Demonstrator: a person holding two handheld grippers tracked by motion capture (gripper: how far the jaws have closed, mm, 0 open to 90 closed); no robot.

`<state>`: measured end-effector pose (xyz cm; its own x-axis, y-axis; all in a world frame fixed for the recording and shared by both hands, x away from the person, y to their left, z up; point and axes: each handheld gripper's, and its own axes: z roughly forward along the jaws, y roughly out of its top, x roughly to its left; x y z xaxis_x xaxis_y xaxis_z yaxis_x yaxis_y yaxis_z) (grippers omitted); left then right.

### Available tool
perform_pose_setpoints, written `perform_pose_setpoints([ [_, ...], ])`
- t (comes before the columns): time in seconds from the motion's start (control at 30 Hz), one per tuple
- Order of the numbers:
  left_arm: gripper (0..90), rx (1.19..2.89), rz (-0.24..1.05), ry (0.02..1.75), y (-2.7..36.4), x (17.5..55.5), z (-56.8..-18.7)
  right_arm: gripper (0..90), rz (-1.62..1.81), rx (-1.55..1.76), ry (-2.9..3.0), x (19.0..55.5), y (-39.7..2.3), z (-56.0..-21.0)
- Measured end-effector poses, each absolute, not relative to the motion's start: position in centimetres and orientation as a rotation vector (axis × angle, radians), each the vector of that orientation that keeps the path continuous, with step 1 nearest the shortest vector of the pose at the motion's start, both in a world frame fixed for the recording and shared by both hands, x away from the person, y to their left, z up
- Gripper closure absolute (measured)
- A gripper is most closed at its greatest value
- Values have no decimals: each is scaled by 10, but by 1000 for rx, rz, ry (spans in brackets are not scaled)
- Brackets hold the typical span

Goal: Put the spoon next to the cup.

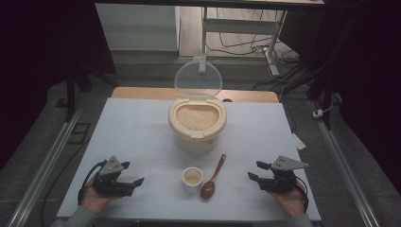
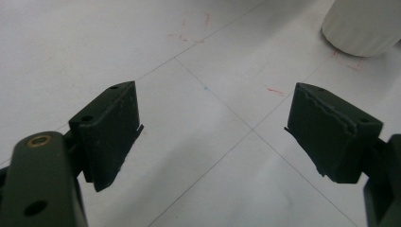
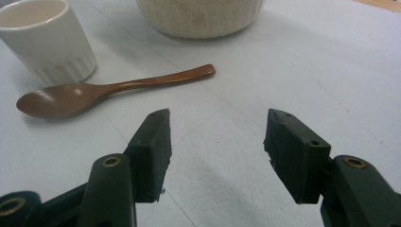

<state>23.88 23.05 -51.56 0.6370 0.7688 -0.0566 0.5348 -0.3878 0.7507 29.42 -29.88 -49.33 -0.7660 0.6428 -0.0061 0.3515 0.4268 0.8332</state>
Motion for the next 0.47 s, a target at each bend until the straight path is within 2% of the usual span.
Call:
perform_pose_setpoints([
  [0.47, 177, 2090, 392, 1010, 230, 239, -516, 420, 1262, 845, 2367, 294, -298, -493],
])
